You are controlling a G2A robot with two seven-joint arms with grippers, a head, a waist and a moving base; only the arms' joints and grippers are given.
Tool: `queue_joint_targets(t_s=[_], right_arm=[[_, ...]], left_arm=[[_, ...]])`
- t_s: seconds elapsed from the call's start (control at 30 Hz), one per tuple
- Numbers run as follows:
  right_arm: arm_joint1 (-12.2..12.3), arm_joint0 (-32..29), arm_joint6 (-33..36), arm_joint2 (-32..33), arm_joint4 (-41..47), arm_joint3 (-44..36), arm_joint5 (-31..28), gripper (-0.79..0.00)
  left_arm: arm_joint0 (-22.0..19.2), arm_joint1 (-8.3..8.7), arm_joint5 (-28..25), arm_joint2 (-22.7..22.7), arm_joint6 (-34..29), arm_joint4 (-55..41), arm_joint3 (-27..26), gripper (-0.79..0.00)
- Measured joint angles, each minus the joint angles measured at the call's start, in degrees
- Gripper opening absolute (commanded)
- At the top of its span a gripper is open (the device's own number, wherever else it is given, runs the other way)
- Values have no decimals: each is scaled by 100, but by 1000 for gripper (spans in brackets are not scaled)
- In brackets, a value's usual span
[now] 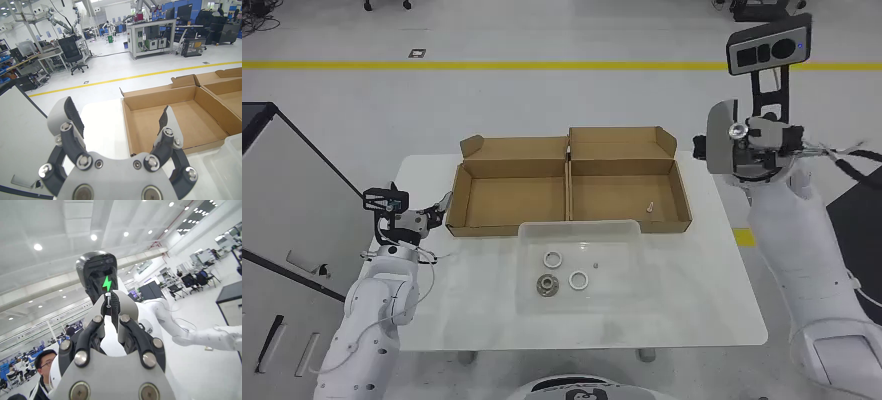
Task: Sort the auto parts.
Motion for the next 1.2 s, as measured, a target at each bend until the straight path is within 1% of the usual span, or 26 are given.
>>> queue_joint_targets(t_s=[0.07, 0.17, 0.27, 0.4, 0.57, 0.77, 1.2], right_arm=[[17, 35, -97, 42, -546, -51, 126, -785], [28, 51, -189, 77, -1046, -144, 253, -785], [26, 43, -215, 100, -1226, -203, 313, -785], [-5, -29, -195, 117, -917, -238, 279, -785], [-67, -160, -56, 156, -95, -203, 204, -785], [-129, -208, 57, 166, 395, -171, 281, -785], [-137, -199, 93, 162, 420, -160, 310, -785]], left_arm=[[0, 0, 0, 0, 0, 0, 0, 0], [0, 0, 0, 0, 0, 0, 0, 0], [0, 0, 0, 0, 0, 0, 0, 0], [0, 0, 0, 0, 0, 0, 0, 0], [0, 0, 0, 0, 0, 0, 0, 0], [0, 0, 0, 0, 0, 0, 0, 0], [0, 0, 0, 0, 0, 0, 0, 0]])
